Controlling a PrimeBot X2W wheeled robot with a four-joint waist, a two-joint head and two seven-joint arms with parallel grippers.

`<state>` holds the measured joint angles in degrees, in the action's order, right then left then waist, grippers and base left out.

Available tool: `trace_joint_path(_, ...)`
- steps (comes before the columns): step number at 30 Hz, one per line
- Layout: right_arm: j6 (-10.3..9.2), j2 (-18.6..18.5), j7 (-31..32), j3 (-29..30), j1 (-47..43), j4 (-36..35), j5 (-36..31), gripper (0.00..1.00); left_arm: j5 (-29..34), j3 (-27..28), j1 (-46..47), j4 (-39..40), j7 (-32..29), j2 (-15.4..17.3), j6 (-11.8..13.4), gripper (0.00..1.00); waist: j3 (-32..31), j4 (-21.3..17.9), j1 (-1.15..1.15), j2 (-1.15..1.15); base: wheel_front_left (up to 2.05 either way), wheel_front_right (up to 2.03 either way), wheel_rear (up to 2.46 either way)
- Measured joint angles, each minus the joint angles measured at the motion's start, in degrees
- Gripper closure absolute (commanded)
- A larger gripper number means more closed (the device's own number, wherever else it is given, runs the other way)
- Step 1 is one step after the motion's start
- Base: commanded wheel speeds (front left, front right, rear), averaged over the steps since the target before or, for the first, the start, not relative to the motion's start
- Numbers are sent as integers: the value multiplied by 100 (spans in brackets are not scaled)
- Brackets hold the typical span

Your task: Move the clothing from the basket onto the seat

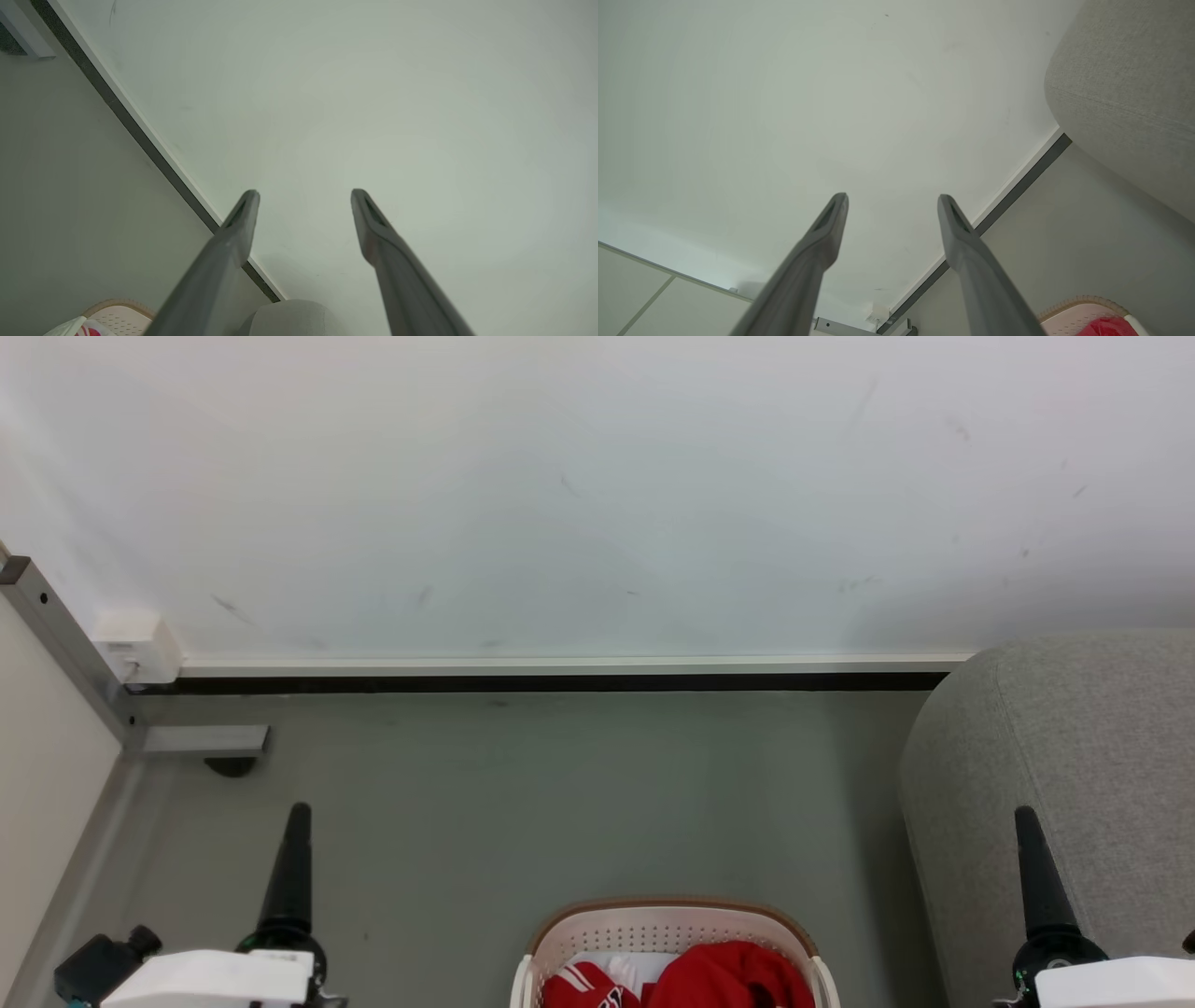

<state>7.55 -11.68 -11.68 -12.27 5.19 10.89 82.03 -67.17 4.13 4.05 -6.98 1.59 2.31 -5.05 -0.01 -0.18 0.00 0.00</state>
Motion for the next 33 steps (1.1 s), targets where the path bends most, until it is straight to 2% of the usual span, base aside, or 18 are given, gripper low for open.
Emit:
trace_joint_path(11,0,126,-52,121,-16,204,-1918,0,1630,-115,-70,54,223,16,-30,0,-35,-34,0,0,0,0,0)
trace_joint_path(17,0,233,-82,203,-14,352,-2698,0,2362,-219,-107,45,315,21,-11,0,-48,-58,0,0,0,0,0)
trace_joint_path(24,0,294,-103,339,-2,370,-3565,0,2974,-344,-132,-14,426,74,79,0,-67,-95,0,0,0,0,0)
trace_joint_path(33,0,415,-147,365,-12,525,-4236,0,3512,-422,-171,-44,606,107,152,0,-122,-127,0,0,0,0,0)
